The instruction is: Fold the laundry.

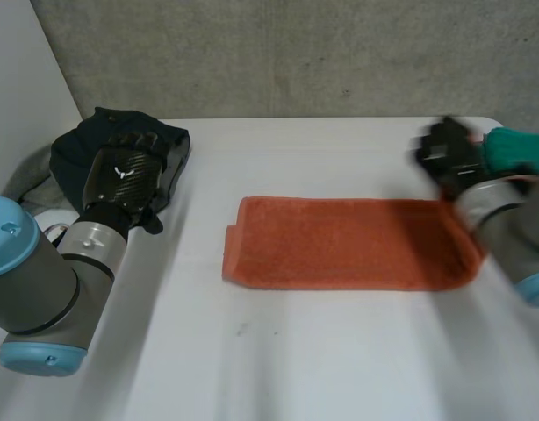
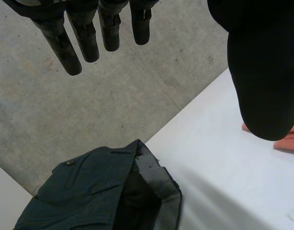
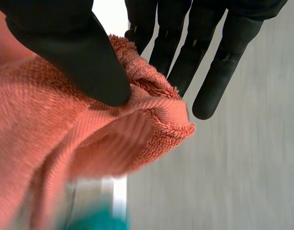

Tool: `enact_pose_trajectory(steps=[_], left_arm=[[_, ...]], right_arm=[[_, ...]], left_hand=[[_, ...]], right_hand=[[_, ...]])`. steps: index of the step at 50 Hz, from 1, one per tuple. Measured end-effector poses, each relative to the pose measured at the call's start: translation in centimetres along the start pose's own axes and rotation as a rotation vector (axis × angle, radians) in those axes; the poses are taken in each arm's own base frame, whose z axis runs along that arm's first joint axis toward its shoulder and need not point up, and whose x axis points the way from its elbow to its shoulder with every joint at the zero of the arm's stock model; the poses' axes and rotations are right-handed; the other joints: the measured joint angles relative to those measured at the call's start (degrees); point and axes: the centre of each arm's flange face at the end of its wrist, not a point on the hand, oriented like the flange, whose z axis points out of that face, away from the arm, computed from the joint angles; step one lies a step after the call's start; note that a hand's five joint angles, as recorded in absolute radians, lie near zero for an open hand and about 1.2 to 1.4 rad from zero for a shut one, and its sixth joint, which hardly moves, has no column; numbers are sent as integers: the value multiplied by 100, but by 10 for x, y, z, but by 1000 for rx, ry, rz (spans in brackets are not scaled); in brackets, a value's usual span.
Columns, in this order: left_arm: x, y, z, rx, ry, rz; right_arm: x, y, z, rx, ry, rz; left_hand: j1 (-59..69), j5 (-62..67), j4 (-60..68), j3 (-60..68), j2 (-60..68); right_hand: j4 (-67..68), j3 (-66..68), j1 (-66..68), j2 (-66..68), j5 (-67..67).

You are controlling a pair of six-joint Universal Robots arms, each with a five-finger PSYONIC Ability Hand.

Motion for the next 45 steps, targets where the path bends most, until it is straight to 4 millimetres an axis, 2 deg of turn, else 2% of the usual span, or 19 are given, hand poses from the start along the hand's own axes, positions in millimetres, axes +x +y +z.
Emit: enact_pose_trajectory(steps=[1, 3, 4, 5, 6, 7, 9, 11, 13, 16, 18, 21, 22, 26, 29, 33, 37, 41, 45], left_arm=[[0, 0, 0, -1, 1, 0], [2, 1, -1, -3, 5, 0], [2, 1, -1, -3, 6, 0], [3, 1, -2, -4, 8, 0], [3, 1, -2, -4, 9, 0], [4, 1, -2, -4, 10, 0], [5, 1, -2, -4, 14, -1], [7, 0, -3, -2, 18, -1], [10, -2, -3, 5, 27, -1], [16, -7, -4, 24, 45, -2], [21, -12, -4, 39, 57, -3], [30, -22, -4, 72, 80, -6], [36, -27, -4, 89, 94, -8], [55, -42, -7, 137, 142, -17], [77, -54, -12, 176, 198, -33], [107, -61, -17, 202, 269, -51], [131, -62, -20, 209, 321, -58], [144, -58, -20, 200, 335, -58], [146, -55, -18, 182, 313, -59]], right_arm=[[-15, -30, -2, 111, -37, 0], [-43, -76, -12, 281, -114, 3], [-52, -88, -16, 328, -138, 5], [-71, -112, -25, 413, -191, 8], [-74, -115, -27, 423, -198, 9], [-93, -133, -37, 490, -251, 13], [-119, -154, -52, 560, -323, 20], [-136, -163, -60, 582, -367, 25], [-149, -168, -65, 568, -395, 35], [-152, -165, -62, 477, -389, 70], [-144, -161, -58, 412, -363, 120], [-116, -154, -52, 319, -308, 271], [-102, -150, -51, 288, -283, 361], [-67, -139, -51, 225, -237, 632], [-46, -118, -55, 142, -226, 864], [-41, -87, -59, 6, -248, 996], [-45, -68, -66, -87, -298, 1012], [-50, -59, -70, -118, -343, 978], [-50, -55, -69, -121, -348, 952]], left_hand=[[0, 0, 0, 0, 0], [0, 0, 0, 0, 0], [0, 0, 0, 0, 0], [0, 0, 0, 0, 0], [0, 0, 0, 0, 0], [0, 0, 0, 0, 0], [0, 0, 0, 0, 0], [0, 0, 0, 0, 0], [0, 0, 0, 0, 0], [0, 0, 0, 0, 0], [0, 0, 0, 0, 0], [0, 0, 0, 0, 0], [0, 0, 0, 0, 0], [0, 0, 0, 0, 0], [0, 0, 0, 0, 0], [0, 0, 0, 0, 0], [0, 0, 0, 0, 0], [0, 1, 0, 0, 0], [0, 1, 0, 0, 0]], right_hand=[[0, 0, 0, 0, 0], [0, 0, 0, 0, -1], [0, 0, 0, 0, 0], [0, 0, 0, 0, 0], [0, 0, 0, 0, 0], [0, 0, 0, 0, 0], [-61, -29, 0, -21, -26], [-445, -335, -237, -277, -307], [-2341, -2353, -2271, -2361, -2227], [-5094, -4827, -4778, -5006, -4784], [-5567, -5117, -5055, -5436, -5072], [-5650, -5137, -5055, -5466, -5280], [-5650, -5200, -5055, -5466, -5350], [-5650, -5475, -5055, -5466, -5477], [-5650, -5478, -5055, -5469, -5477], [-5650, -5478, -5055, -5470, -5477], [-5650, -5478, -5055, -5469, -5478], [-5650, -5478, -5055, -5469, -5477], [-5651, -5478, -5055, -5469, -5478]])
